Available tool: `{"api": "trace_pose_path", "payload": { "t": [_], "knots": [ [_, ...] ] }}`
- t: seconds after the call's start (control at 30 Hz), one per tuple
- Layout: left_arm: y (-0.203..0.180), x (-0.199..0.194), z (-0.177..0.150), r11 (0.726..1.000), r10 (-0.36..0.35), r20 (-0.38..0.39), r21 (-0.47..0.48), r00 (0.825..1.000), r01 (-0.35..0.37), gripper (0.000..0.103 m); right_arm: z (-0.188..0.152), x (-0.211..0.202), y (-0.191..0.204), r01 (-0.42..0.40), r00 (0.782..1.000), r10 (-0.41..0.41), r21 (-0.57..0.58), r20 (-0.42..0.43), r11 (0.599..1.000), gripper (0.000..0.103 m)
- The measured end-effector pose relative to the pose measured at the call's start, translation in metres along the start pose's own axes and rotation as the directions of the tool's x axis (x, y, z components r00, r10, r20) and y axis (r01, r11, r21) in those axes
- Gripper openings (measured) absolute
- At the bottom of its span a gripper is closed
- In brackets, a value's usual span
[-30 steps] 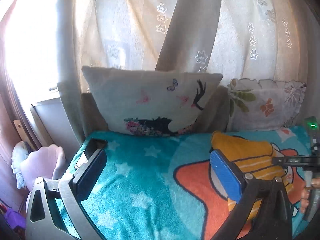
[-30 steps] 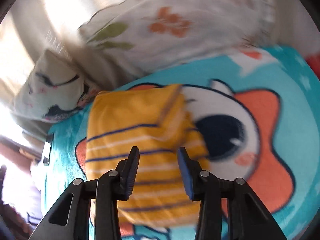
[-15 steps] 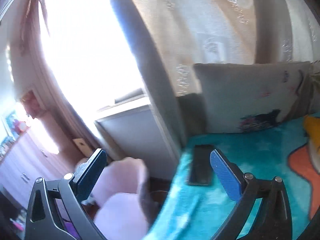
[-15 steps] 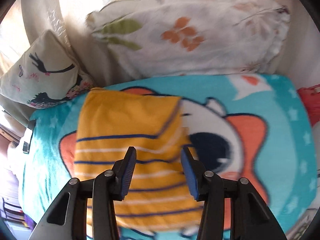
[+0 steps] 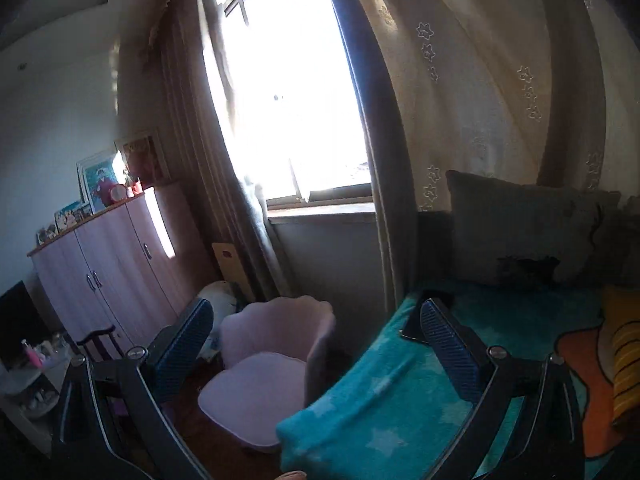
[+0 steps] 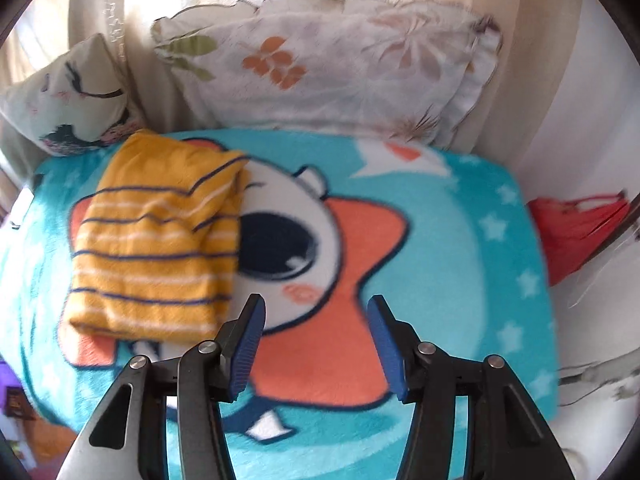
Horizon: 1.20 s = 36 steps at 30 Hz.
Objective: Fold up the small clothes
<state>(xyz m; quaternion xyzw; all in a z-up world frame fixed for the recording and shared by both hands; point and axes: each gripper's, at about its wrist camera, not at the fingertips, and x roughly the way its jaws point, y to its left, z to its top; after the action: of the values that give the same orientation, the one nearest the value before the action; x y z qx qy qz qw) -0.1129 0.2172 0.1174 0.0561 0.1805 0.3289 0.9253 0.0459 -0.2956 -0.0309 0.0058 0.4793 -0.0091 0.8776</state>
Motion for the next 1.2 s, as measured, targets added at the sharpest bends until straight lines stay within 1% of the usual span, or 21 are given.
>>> {"api": "trace_pose_path", "payload": {
  "t": [0.03,0.1,0.17,0.23,0.3,0.33,0.37,0.4,0.47,0.5,0.53,0.6,0.63,0.67,0.7,0.73,0.8,0.87,0.97,1.07,1.2],
  "knots": [
    [-0.016,-0.007,-0.006,0.998,-0.061,-0.004,-0.032,0.998,0.061,0.103,-0.005,0.003,0.005,-0.025,1.0,0.025,0.005,-0.002,1.0,0.057],
    [-0.05,-0.02,-0.015,0.985,-0.16,-0.006,-0.066,0.987,0.16,0.103,-0.012,0.008,0.018,-0.079,0.997,0.079,0.008,-0.005,0.997,0.057],
    [-0.091,-0.033,-0.02,0.965,-0.259,-0.014,-0.053,0.966,0.258,0.103,-0.019,0.011,0.031,-0.124,0.992,0.124,0.001,-0.007,0.992,0.057],
    [-0.128,-0.044,-0.02,0.946,-0.325,-0.026,-0.012,0.945,0.325,0.103,-0.025,0.01,0.041,-0.142,0.99,0.142,-0.002,-0.003,0.99,0.057],
    [-0.158,-0.065,-0.021,0.929,-0.368,-0.007,0.024,0.93,0.369,0.103,-0.033,0.008,0.048,-0.146,0.989,0.146,-0.002,0.01,0.989,0.057],
    [-0.163,-0.077,-0.02,0.924,-0.383,0.004,0.025,0.924,0.382,0.103,-0.036,0.007,0.05,-0.14,0.99,0.14,0.0,0.018,0.99,0.057],
    [-0.175,-0.087,-0.022,0.908,-0.418,0.011,0.028,0.909,0.417,0.103,-0.04,0.006,0.051,-0.134,0.991,0.134,0.004,0.025,0.991,0.057],
    [-0.183,-0.094,-0.022,0.888,-0.458,0.003,0.04,0.889,0.458,0.103,-0.046,0.006,0.051,-0.13,0.991,0.129,0.012,0.029,0.991,0.058],
    [-0.202,-0.1,-0.023,0.846,-0.524,-0.042,0.089,0.851,0.526,0.103,-0.055,0.007,0.051,-0.124,0.992,0.123,0.024,0.027,0.992,0.058],
    [-0.215,-0.102,-0.027,0.827,-0.545,-0.068,0.119,0.836,0.549,0.103,-0.06,0.01,0.051,-0.116,0.993,0.116,0.025,0.02,0.993,0.058],
    [-0.223,-0.103,-0.029,0.819,-0.55,-0.089,0.135,0.83,0.557,0.103,-0.065,0.012,0.051,-0.101,0.995,0.101,0.016,0.01,0.995,0.058],
    [-0.239,-0.099,-0.04,0.821,-0.529,-0.155,0.155,0.835,0.549,0.103,-0.072,0.016,0.054,-0.074,0.997,0.074,-0.011,0.0,0.997,0.058],
    [-0.241,-0.092,-0.046,0.822,-0.519,-0.196,0.151,0.832,0.549,0.103,-0.076,0.017,0.054,-0.062,0.998,0.061,-0.024,-0.005,0.998,0.058],
    [-0.245,-0.088,-0.051,0.818,-0.516,-0.24,0.146,0.822,0.556,0.103,-0.078,0.018,0.054,-0.057,0.998,0.057,-0.027,-0.008,0.998,0.058],
    [-0.246,-0.085,-0.058,0.813,-0.517,-0.283,0.133,0.808,0.567,0.103,-0.08,0.019,0.054,-0.052,0.999,0.052,-0.031,-0.013,0.998,0.059],
    [-0.247,-0.081,-0.066,0.809,-0.52,-0.328,0.109,0.789,0.578,0.103,-0.082,0.02,0.053,-0.049,0.999,0.048,-0.034,-0.018,0.998,0.059],
    [-0.247,-0.075,-0.079,0.812,-0.514,-0.382,0.072,0.768,0.579,0.103,-0.086,0.021,0.054,-0.046,0.999,0.045,-0.039,-0.028,0.998,0.06],
    [-0.247,-0.071,-0.09,0.82,-0.498,-0.42,0.057,0.759,0.569,0.103,-0.088,0.023,0.057,-0.042,0.999,0.04,-0.05,-0.034,0.998,0.061],
    [-0.248,-0.069,-0.103,0.823,-0.487,-0.463,0.041,0.741,0.567,0.103,-0.088,0.025,0.063,-0.042,0.998,0.039,-0.069,-0.043,0.997,0.061],
    [-0.246,-0.068,-0.107,0.826,-0.478,-0.48,0.041,0.736,0.563,0.103,-0.086,0.027,0.071,-0.05,0.998,0.046,-0.089,-0.048,0.995,0.061],
    [-0.245,-0.065,-0.11,0.833,-0.455,-0.498,0.053,0.738,0.55,0.103,-0.082,0.03,0.08,-0.058,0.997,0.053,-0.106,-0.05,0.993,0.061]
  ]
}}
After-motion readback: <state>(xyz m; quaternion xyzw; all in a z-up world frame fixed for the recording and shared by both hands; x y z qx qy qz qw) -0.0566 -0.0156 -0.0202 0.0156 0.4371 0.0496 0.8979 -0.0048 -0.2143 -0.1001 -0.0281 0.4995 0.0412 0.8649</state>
